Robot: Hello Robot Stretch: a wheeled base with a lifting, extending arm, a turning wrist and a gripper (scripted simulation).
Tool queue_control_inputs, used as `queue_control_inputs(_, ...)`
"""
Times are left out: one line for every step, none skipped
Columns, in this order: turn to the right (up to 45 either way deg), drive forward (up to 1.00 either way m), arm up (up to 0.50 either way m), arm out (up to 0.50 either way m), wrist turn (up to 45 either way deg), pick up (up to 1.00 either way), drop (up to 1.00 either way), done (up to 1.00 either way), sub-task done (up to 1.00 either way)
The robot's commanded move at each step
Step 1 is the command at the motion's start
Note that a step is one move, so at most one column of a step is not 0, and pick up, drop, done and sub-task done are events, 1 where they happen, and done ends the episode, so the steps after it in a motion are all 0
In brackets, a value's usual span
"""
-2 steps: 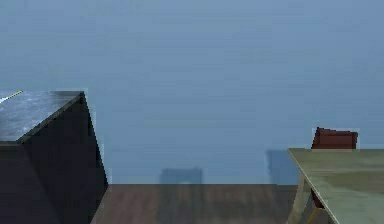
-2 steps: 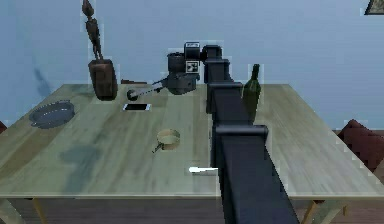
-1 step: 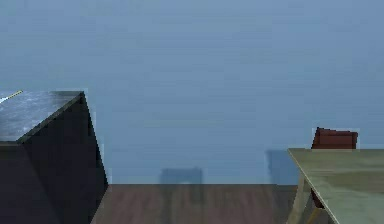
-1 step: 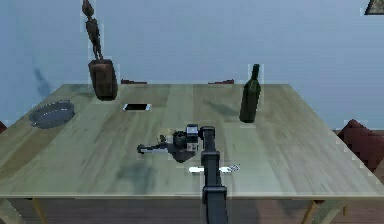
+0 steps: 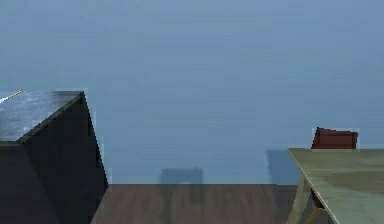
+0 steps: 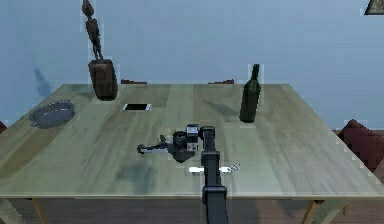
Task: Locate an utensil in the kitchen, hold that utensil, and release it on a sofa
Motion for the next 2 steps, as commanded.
queue_control_inputs(0.0,0.0,0.1,0.0,0.0,0.0,0.0,0.0,0.0)
queue_control_inputs(0.0,0.0,0.14,0.0,0.0,0.0,0.0,0.0,0.0)
